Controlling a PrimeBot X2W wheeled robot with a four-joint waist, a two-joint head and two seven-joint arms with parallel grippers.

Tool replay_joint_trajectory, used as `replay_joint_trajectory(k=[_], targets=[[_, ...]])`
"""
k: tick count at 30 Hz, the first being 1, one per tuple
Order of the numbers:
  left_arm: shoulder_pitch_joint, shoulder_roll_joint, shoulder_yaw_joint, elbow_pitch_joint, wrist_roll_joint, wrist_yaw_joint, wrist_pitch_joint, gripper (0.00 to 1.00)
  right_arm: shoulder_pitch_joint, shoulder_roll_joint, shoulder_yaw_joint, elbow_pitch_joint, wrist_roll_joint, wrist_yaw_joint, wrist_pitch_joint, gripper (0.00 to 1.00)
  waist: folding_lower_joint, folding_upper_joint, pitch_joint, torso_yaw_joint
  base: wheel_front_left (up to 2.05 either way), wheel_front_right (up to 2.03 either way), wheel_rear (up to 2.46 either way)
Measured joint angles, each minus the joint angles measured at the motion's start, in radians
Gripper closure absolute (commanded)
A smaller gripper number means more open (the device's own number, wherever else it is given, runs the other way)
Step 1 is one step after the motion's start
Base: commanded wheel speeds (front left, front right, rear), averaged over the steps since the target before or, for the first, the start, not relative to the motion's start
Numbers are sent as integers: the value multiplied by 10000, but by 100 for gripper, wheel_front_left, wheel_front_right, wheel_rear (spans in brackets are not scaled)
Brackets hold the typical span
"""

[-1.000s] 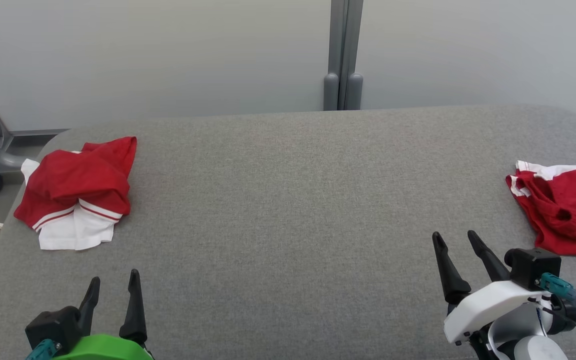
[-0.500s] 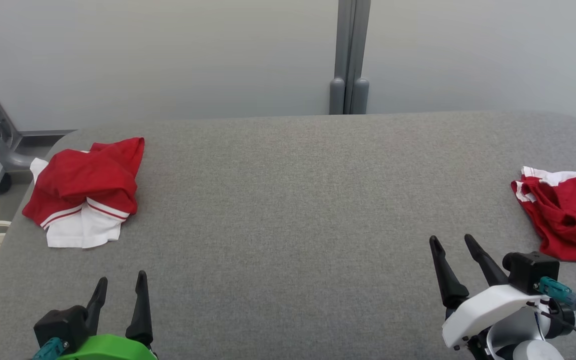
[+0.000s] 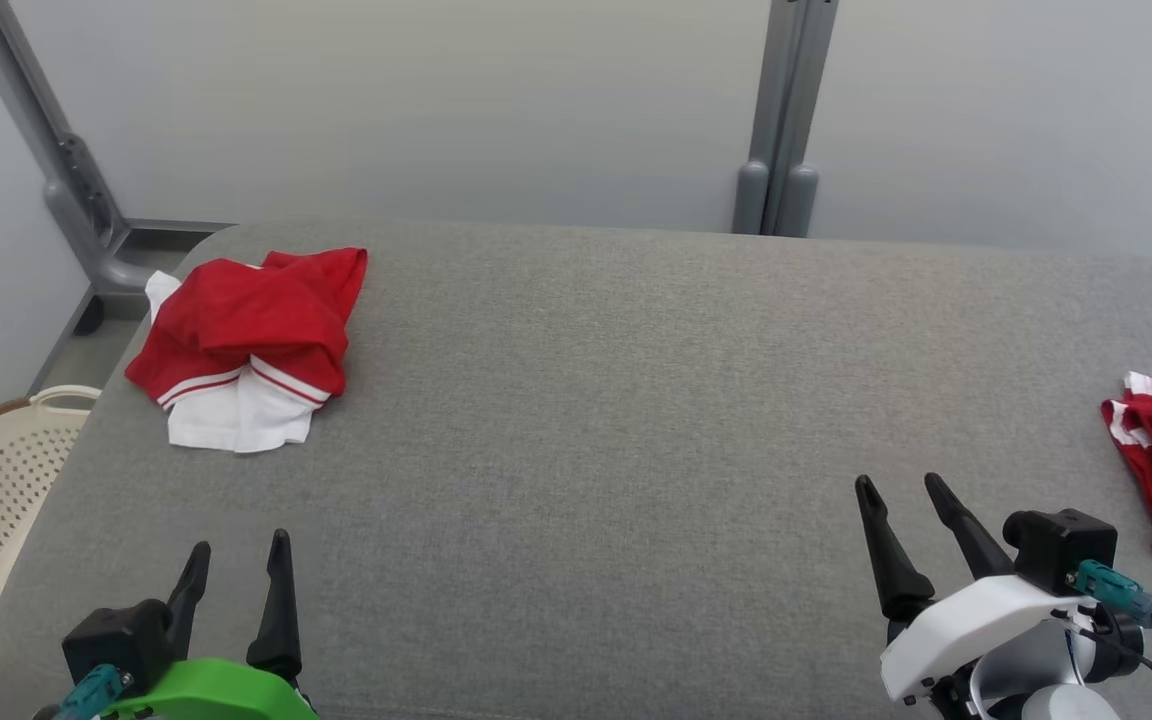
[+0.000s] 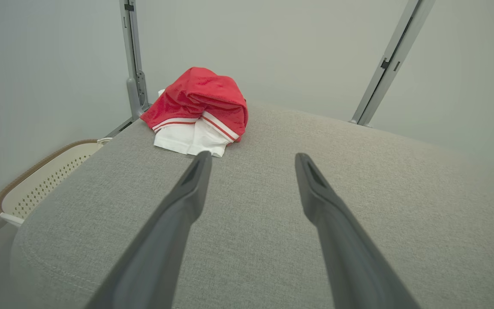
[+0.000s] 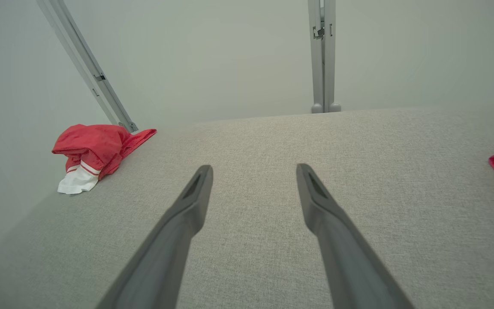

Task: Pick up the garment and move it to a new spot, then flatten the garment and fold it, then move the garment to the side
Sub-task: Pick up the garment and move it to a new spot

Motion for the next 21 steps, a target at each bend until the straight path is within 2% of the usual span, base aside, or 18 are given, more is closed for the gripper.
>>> replay_joint_trajectory(k=[12,21], targets=[[-113,286,35,-316,100,73,130,0,-63,2,100,222,190,0,-336,0,0,0,64,1337,0,0,0],[-172,451,6,-644,163,201,299,0,-231,8,263,414,364,0,-568,0,0,0,130,2596,0,0,0]])
